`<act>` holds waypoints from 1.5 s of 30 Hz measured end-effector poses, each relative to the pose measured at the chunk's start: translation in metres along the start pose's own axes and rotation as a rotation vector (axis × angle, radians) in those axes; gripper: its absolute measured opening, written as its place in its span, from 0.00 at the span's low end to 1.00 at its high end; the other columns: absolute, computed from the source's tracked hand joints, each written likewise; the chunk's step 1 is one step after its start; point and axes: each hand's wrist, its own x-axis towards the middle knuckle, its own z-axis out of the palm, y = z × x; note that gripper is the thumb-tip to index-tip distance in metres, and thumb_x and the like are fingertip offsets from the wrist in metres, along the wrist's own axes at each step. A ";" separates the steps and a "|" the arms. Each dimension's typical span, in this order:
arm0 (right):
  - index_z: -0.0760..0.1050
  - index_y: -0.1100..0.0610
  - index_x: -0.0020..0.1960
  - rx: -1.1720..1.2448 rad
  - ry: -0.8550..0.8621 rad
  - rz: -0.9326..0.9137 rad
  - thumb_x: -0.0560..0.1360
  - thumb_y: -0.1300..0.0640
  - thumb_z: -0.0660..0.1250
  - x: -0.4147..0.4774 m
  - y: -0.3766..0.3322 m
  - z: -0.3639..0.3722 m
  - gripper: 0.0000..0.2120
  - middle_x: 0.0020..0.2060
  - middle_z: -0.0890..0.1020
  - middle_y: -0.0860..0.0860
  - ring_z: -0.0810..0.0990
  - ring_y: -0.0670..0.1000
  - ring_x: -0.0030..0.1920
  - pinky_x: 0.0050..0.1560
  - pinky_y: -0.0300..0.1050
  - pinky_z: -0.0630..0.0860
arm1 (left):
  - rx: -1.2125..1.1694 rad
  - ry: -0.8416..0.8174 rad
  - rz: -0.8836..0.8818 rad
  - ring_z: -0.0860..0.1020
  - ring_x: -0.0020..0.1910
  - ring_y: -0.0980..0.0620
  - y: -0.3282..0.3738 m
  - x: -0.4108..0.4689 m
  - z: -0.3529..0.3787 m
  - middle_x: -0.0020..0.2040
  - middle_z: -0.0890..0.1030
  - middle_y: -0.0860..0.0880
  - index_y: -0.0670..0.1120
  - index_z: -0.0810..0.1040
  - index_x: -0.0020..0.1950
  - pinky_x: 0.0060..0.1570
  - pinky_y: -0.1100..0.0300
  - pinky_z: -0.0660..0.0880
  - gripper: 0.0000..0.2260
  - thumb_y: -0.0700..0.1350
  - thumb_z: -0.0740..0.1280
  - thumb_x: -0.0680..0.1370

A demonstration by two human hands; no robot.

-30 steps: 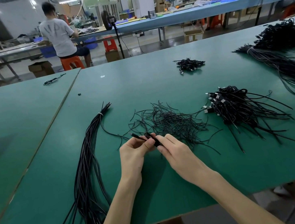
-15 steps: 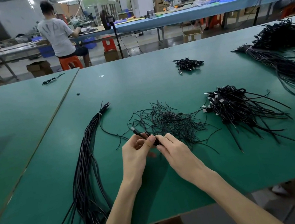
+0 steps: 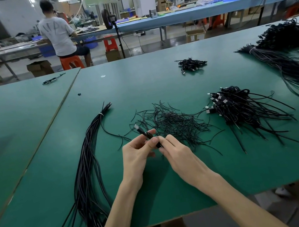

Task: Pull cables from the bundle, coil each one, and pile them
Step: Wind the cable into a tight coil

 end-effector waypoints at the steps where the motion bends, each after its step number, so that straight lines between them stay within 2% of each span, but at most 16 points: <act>1: 0.68 0.65 0.75 -0.006 -0.003 -0.003 0.87 0.60 0.56 0.000 0.000 -0.001 0.18 0.54 0.73 0.54 0.76 0.53 0.44 0.48 0.49 0.76 | 0.000 -0.001 0.002 0.82 0.44 0.53 0.000 0.000 0.000 0.48 0.87 0.42 0.47 0.87 0.57 0.41 0.62 0.79 0.15 0.48 0.77 0.72; 4: 0.69 0.63 0.74 -0.040 -0.015 -0.016 0.87 0.59 0.57 0.001 0.000 -0.001 0.17 0.52 0.72 0.53 0.72 0.48 0.41 0.43 0.42 0.74 | -0.018 -0.022 -0.008 0.83 0.41 0.50 -0.002 0.002 -0.002 0.50 0.87 0.41 0.44 0.87 0.56 0.44 0.60 0.81 0.11 0.43 0.75 0.75; 8: 0.69 0.63 0.74 -0.062 -0.013 0.000 0.87 0.59 0.57 0.001 0.001 0.002 0.18 0.53 0.73 0.53 0.76 0.51 0.42 0.45 0.47 0.77 | -0.036 0.010 -0.010 0.80 0.37 0.44 -0.007 0.005 -0.003 0.48 0.86 0.37 0.41 0.86 0.54 0.43 0.58 0.82 0.07 0.36 0.72 0.77; 11: 0.69 0.63 0.74 -0.079 -0.012 0.004 0.86 0.59 0.58 0.000 0.002 0.003 0.18 0.53 0.73 0.53 0.76 0.51 0.41 0.44 0.47 0.77 | -0.013 0.060 0.021 0.80 0.33 0.45 -0.008 0.005 -0.001 0.45 0.86 0.38 0.41 0.87 0.49 0.39 0.59 0.81 0.06 0.33 0.72 0.77; 15: 0.69 0.62 0.73 -0.113 -0.026 0.016 0.86 0.58 0.58 -0.001 0.003 0.006 0.17 0.53 0.73 0.52 0.75 0.50 0.38 0.41 0.47 0.77 | 0.094 0.079 0.104 0.81 0.34 0.46 -0.008 0.006 0.001 0.42 0.86 0.41 0.38 0.84 0.47 0.38 0.60 0.80 0.06 0.30 0.70 0.78; 18: 0.68 0.61 0.73 -0.138 -0.038 0.032 0.86 0.56 0.57 -0.001 0.005 0.009 0.17 0.52 0.73 0.51 0.71 0.47 0.36 0.37 0.43 0.71 | 0.176 0.095 0.141 0.82 0.35 0.50 -0.008 0.005 0.005 0.40 0.85 0.46 0.41 0.83 0.45 0.37 0.61 0.80 0.09 0.28 0.68 0.78; 20: 0.69 0.61 0.72 -0.147 -0.045 0.034 0.87 0.56 0.56 -0.001 0.006 0.010 0.16 0.50 0.71 0.49 0.69 0.48 0.35 0.36 0.42 0.68 | 0.220 0.111 0.186 0.81 0.35 0.53 -0.007 0.003 0.006 0.41 0.85 0.46 0.44 0.83 0.44 0.37 0.62 0.79 0.11 0.29 0.69 0.78; 23: 0.69 0.60 0.70 -0.155 -0.061 0.027 0.87 0.55 0.55 0.000 0.006 0.009 0.15 0.48 0.68 0.47 0.69 0.49 0.34 0.35 0.45 0.71 | 0.236 0.095 0.218 0.80 0.39 0.56 -0.005 0.003 0.005 0.45 0.85 0.44 0.46 0.86 0.47 0.40 0.65 0.77 0.10 0.31 0.71 0.78; 27: 0.70 0.61 0.69 -0.137 -0.068 0.038 0.87 0.55 0.55 -0.002 0.007 0.007 0.15 0.48 0.70 0.50 0.69 0.49 0.35 0.36 0.51 0.75 | 0.183 -0.031 0.147 0.82 0.46 0.53 -0.003 0.004 0.001 0.53 0.86 0.44 0.45 0.87 0.55 0.45 0.63 0.78 0.11 0.33 0.68 0.80; 32: 0.69 0.62 0.71 -0.104 -0.071 0.056 0.87 0.55 0.54 -0.002 0.008 0.006 0.16 0.51 0.73 0.52 0.76 0.55 0.40 0.41 0.55 0.76 | 0.071 -0.112 0.048 0.78 0.44 0.49 -0.002 0.007 -0.002 0.48 0.86 0.48 0.43 0.85 0.52 0.43 0.57 0.77 0.07 0.36 0.68 0.81; 34: 0.68 0.62 0.73 -0.086 -0.062 0.064 0.87 0.56 0.55 -0.001 0.008 0.005 0.17 0.52 0.73 0.52 0.77 0.56 0.41 0.42 0.55 0.76 | 0.021 -0.127 0.045 0.77 0.44 0.48 -0.001 0.006 -0.003 0.48 0.85 0.47 0.45 0.86 0.51 0.43 0.57 0.76 0.06 0.40 0.69 0.79; 37: 0.69 0.62 0.74 -0.050 -0.055 0.082 0.87 0.56 0.55 -0.001 0.009 0.004 0.18 0.53 0.74 0.52 0.78 0.57 0.44 0.45 0.55 0.76 | 0.008 -0.184 0.043 0.75 0.43 0.48 -0.001 0.006 -0.006 0.49 0.84 0.45 0.47 0.86 0.57 0.43 0.60 0.75 0.09 0.43 0.70 0.79; 39: 0.69 0.61 0.74 -0.022 -0.055 0.088 0.87 0.56 0.56 -0.001 0.009 0.003 0.18 0.52 0.73 0.50 0.77 0.54 0.43 0.45 0.53 0.76 | -0.012 -0.193 0.029 0.75 0.44 0.48 -0.001 0.006 -0.006 0.49 0.84 0.46 0.46 0.86 0.58 0.42 0.61 0.74 0.09 0.44 0.71 0.79; 42: 0.69 0.60 0.74 0.000 -0.053 0.093 0.87 0.56 0.56 -0.001 0.010 0.003 0.18 0.49 0.69 0.44 0.74 0.50 0.41 0.43 0.47 0.73 | -0.048 -0.140 0.027 0.76 0.44 0.47 -0.003 0.006 -0.004 0.50 0.84 0.47 0.47 0.86 0.51 0.40 0.61 0.74 0.05 0.45 0.72 0.77; 45: 0.71 0.60 0.73 0.037 -0.046 0.102 0.87 0.56 0.56 -0.001 0.011 0.002 0.17 0.48 0.69 0.43 0.74 0.50 0.42 0.44 0.49 0.74 | -0.051 -0.148 0.024 0.78 0.42 0.49 -0.003 0.005 -0.003 0.48 0.84 0.47 0.46 0.86 0.51 0.39 0.60 0.76 0.06 0.44 0.71 0.77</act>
